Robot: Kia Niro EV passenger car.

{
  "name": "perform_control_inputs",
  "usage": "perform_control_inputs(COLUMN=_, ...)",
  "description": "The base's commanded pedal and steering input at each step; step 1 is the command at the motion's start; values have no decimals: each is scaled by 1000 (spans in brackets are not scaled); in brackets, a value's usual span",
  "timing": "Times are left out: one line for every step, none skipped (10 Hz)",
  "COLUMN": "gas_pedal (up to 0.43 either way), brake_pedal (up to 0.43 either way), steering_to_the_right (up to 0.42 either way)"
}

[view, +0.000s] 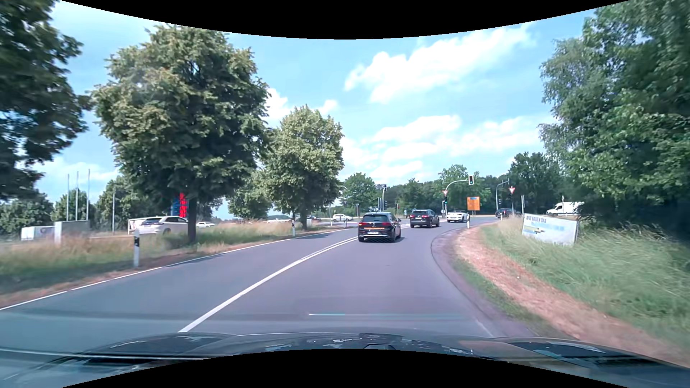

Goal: Follow the waypoints while adhering to traffic rules and regulations

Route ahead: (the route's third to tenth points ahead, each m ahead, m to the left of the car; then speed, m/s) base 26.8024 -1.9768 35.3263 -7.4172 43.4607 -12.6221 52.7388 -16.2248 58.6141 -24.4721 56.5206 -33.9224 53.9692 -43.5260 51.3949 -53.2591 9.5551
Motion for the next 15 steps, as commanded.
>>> perform_control_inputs(gas_pedal=67, brake_pedal=0, steering_to_the_right=75)
perform_control_inputs(gas_pedal=67, brake_pedal=0, steering_to_the_right=75)
perform_control_inputs(gas_pedal=67, brake_pedal=0, steering_to_the_right=75)
perform_control_inputs(gas_pedal=67, brake_pedal=0, steering_to_the_right=76)
perform_control_inputs(gas_pedal=67, brake_pedal=0, steering_to_the_right=75)
perform_control_inputs(gas_pedal=67, brake_pedal=0, steering_to_the_right=73)
perform_control_inputs(gas_pedal=67, brake_pedal=0, steering_to_the_right=73)
perform_control_inputs(gas_pedal=67, brake_pedal=0, steering_to_the_right=73)
perform_control_inputs(gas_pedal=67, brake_pedal=0, steering_to_the_right=73)
perform_control_inputs(gas_pedal=67, brake_pedal=0, steering_to_the_right=70)
perform_control_inputs(gas_pedal=67, brake_pedal=0, steering_to_the_right=64)
perform_control_inputs(gas_pedal=67, brake_pedal=0, steering_to_the_right=62)
perform_control_inputs(gas_pedal=67, brake_pedal=0, steering_to_the_right=62)
perform_control_inputs(gas_pedal=67, brake_pedal=0, steering_to_the_right=62)
perform_control_inputs(gas_pedal=79, brake_pedal=0, steering_to_the_right=61)
